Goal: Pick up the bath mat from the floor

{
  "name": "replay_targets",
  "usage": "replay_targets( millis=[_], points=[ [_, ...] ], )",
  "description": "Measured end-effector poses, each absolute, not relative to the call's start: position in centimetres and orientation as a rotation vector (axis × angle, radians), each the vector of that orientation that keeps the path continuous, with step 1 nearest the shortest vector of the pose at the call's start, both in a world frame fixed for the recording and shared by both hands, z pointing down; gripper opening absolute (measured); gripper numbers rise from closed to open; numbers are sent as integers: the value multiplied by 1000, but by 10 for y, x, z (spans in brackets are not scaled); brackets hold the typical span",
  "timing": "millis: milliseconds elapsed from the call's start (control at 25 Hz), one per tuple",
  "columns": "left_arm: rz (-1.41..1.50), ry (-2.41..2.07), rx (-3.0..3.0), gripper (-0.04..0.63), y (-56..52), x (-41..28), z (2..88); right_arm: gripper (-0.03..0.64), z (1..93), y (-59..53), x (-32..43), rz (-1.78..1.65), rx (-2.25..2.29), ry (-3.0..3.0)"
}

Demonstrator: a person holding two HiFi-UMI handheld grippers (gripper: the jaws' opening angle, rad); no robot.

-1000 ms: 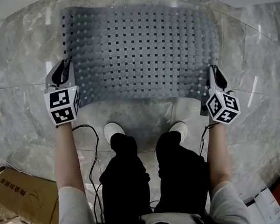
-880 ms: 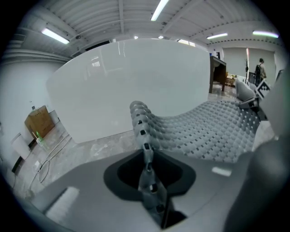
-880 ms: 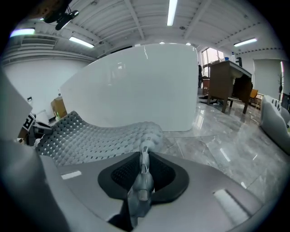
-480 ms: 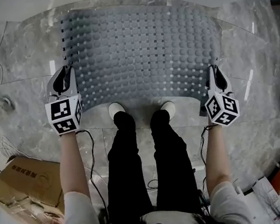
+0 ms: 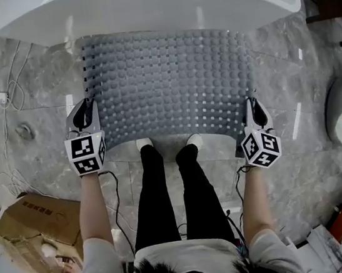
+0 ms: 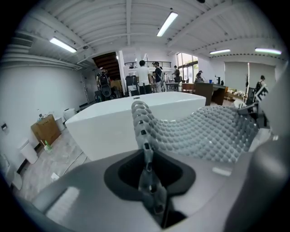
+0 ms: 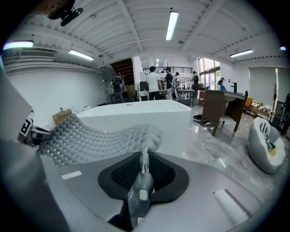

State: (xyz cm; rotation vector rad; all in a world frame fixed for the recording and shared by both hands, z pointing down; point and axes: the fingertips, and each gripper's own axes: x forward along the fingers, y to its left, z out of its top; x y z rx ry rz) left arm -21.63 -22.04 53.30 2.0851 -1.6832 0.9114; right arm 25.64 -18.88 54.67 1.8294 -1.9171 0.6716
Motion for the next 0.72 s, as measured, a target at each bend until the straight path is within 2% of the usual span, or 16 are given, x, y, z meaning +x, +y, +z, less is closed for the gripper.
replay_targets(
  millis=[720],
  points=[
    [808, -1704, 2200, 63, -198, -197, 339, 59, 349, -156, 251, 621, 1894, -1990]
  ],
)
